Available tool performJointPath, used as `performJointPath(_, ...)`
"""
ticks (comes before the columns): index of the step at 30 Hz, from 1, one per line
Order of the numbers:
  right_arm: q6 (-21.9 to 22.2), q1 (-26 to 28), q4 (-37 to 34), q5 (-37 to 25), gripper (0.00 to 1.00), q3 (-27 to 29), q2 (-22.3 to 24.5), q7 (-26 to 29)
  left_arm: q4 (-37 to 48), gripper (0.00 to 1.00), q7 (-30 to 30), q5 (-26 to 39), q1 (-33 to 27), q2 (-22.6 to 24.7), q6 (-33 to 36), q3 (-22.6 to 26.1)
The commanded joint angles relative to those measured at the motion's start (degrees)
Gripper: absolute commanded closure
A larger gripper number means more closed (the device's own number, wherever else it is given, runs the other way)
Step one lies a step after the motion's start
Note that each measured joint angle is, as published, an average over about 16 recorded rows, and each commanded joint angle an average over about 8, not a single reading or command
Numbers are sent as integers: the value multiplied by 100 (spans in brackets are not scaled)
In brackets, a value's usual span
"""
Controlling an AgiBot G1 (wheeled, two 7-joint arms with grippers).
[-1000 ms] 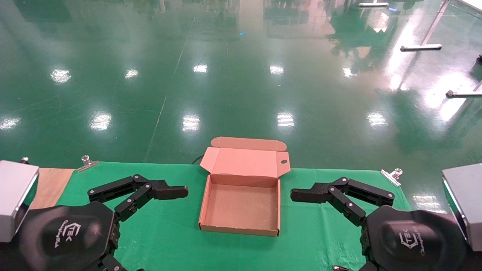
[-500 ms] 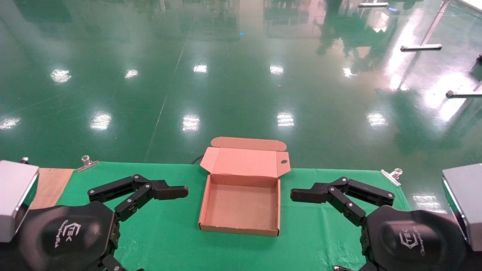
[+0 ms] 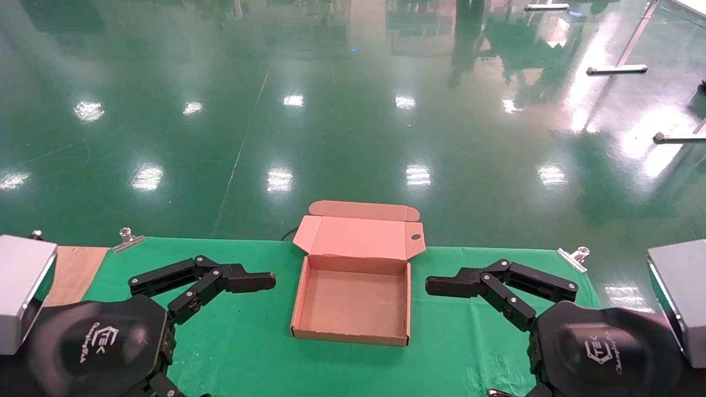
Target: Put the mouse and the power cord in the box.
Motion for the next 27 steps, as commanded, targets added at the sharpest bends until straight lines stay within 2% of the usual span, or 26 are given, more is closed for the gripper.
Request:
performJointPath(1,6,3,-5,1,0,-2,-5,0,2,0,0,-6,-1,0,-3,-5)
performJointPath(5,-13,13,17,-99,0,-36,2,-42,-51,0,-23,96,-13,-19,43,55)
performJointPath(10,-103,189,125,-748,0,-277,-17,-211,-237,0,-115,673,-221,-189,247,339)
performJointPath(14,-165,517,224,-1571,0,-595,-110,-374,-310,0,-43,1377,-538,-476,412,685)
performJointPath(20,-187,1065,312,-2939,0,-1111,-263,-599,-199,0,443,2560,-1067,-758,438,1274)
performJointPath(27,-151,1584,306,-4552,0,-1741,-471,-749,338,0,1067,4095,-1646,-413,226,1832)
